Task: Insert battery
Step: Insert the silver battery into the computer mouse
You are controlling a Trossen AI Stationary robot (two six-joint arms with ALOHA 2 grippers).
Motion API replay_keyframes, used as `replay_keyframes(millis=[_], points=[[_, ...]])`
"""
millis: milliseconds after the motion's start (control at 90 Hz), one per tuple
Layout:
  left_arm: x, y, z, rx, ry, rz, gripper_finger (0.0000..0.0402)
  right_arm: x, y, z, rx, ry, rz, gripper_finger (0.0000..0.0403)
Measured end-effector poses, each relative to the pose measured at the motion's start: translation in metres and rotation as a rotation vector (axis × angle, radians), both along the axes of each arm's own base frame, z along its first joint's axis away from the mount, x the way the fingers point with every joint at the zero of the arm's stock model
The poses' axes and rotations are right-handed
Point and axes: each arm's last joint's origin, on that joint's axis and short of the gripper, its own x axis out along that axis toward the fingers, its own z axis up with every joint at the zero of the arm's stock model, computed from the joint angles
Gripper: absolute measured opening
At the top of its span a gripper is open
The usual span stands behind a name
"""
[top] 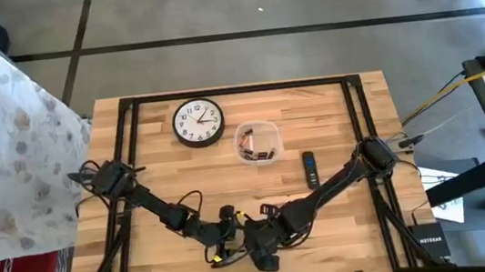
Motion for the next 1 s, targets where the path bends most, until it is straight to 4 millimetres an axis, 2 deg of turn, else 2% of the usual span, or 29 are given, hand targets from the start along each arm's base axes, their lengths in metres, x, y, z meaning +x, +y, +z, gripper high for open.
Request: replay_keyframes(millis=[111, 267, 444, 522, 667, 767, 900, 1000], points=[[0.0, 0.0, 0.005, 0.037, -0.016, -0.029, 0.0313, 0.003, 0.005, -0.001, 0.034, -0.057, 0.002, 0.0083], [0.0, 0.0, 0.023, 0.135, -0.089, -0.102, 0.0313, 0.001, 0.011, -0.005, 0.069, -0.064, -0.041, 0.0083], [0.003, -0.002, 0.03, 0.266, -0.16, -0.346, 0.0313, -0.01, 0.029, -0.005, 0.083, -0.054, -0.033, 0.0083], [0.008, -0.002, 0.032, 0.306, -0.194, -0.442, 0.0314, -0.017, 0.039, -0.005, 0.098, -0.045, -0.006, 0.0083], [0.021, 0.002, 0.042, 0.406, -0.267, -0.482, 0.0314, -0.027, 0.053, -0.005, 0.121, -0.028, -0.017, 0.0083], [0.033, 0.006, 0.05, 0.42, -0.294, -0.567, 0.0314, -0.03, 0.057, -0.005, 0.142, -0.016, -0.059, 0.0083], [0.039, 0.015, 0.049, 0.434, -0.251, -0.73, 0.0314, -0.034, 0.063, -0.005, 0.16, -0.011, -0.084, 0.0083], [0.042, 0.021, 0.05, 0.456, -0.273, -0.787, 0.0314, -0.035, 0.065, -0.005, 0.168, -0.007, -0.096, 0.0083]])
